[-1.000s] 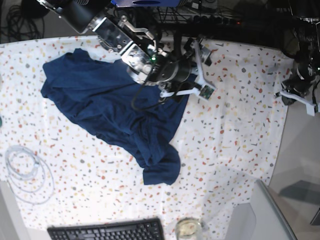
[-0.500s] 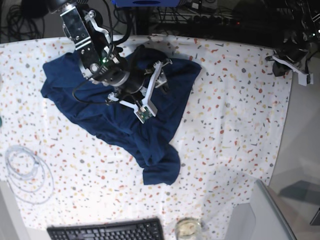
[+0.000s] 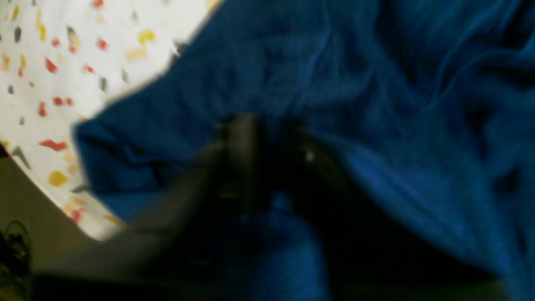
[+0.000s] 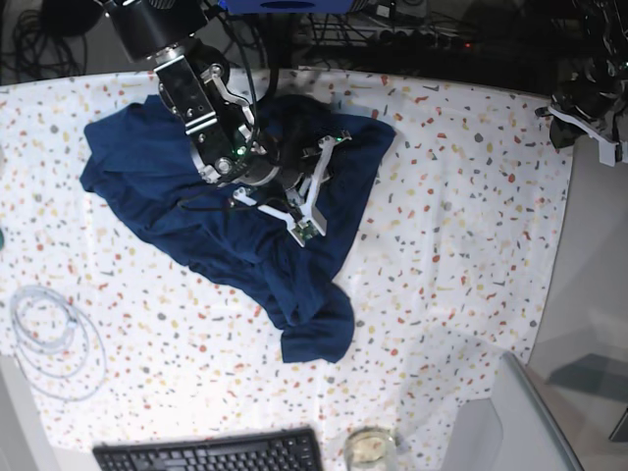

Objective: Layout the t-shirt on the table in an organized manner, then fold the t-shirt properly
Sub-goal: 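Grasp the shirt fabric with the right gripper and drag it outward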

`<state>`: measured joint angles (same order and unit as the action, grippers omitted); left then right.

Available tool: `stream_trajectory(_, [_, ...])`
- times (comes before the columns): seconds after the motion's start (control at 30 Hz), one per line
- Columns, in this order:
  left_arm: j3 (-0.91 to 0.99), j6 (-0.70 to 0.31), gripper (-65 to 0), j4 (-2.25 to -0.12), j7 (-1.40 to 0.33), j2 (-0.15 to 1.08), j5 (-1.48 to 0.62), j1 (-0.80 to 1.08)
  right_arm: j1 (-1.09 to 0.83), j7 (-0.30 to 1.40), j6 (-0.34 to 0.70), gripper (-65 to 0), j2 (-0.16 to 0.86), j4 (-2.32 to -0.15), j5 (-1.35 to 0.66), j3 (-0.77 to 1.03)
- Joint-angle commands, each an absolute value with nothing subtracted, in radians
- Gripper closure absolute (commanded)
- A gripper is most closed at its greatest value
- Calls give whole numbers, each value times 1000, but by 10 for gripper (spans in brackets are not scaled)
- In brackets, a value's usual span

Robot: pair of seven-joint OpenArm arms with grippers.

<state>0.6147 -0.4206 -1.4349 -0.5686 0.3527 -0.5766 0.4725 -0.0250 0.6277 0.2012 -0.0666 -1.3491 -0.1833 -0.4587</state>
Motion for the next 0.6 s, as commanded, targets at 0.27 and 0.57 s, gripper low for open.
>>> stream_trajectory(0.27, [771,-427,0,-1455,-550,369,-587,518,116,607,203,-2,-133,-1331,-199,-615])
stream_trajectory(0.57, [797,-427,0,-1495,-550,363,-587,550,277,575,211,-9,-140,-1211,-200,-863])
